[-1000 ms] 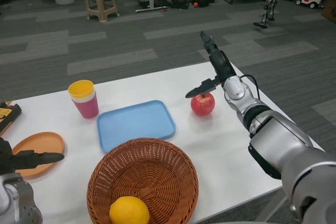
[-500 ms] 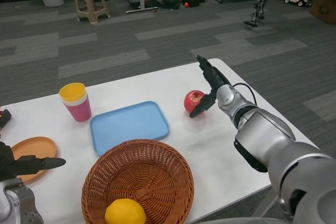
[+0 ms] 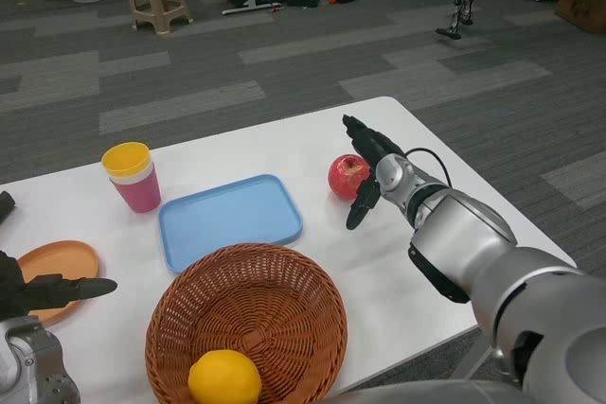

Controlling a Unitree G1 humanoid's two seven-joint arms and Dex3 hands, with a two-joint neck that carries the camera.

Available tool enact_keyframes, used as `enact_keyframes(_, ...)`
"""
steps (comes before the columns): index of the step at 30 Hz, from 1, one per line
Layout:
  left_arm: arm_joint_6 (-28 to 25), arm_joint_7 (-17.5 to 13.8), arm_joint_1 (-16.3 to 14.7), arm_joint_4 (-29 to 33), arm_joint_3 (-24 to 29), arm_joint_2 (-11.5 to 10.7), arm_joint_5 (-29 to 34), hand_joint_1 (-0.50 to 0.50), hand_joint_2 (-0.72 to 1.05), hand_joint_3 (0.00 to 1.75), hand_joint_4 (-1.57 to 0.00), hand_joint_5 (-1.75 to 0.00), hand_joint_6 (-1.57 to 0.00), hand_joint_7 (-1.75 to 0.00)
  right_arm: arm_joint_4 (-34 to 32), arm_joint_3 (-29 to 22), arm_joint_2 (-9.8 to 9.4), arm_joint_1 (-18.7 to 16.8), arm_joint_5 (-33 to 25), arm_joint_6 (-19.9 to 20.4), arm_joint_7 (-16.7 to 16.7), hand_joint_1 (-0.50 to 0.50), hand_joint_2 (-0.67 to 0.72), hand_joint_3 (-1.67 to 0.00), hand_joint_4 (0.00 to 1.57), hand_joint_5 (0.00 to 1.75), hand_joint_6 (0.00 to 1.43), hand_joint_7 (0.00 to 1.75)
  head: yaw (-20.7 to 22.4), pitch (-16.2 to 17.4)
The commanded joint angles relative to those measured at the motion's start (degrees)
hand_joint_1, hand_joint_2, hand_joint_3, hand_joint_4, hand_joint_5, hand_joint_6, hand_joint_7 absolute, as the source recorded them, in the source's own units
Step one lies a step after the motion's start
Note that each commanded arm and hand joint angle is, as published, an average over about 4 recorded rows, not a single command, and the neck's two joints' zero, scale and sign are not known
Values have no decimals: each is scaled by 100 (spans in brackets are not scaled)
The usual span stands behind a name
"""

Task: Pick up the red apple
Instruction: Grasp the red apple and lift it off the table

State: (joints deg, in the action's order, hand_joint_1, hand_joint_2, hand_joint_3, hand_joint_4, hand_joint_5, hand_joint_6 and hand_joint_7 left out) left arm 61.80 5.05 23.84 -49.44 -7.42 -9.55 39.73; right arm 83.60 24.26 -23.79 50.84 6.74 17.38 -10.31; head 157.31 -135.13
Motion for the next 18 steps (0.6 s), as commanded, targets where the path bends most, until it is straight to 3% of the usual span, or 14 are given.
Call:
enact_keyframes(1,-10,-30,-24,-22,-5,6,8,-50,-68,9,0,0,0,0,40,0,74,13,284,-270,101,-42,-7,0,0,0,0,0,7,49)
enact_keyframes(7,-10,-39,-31,-61,-38,6,15,-50,-64,9,0,0,0,0,23,0,204,-33,875,-677,209,-42,-11,0,0,0,0,0,20,123)
enact_keyframes(18,-10,-39,-29,-110,-115,6,17,-50,-66,9,0,0,0,0,-28,4,406,-52,1532,-1039,253,-43,-22,0,0,0,0,0,34,238)
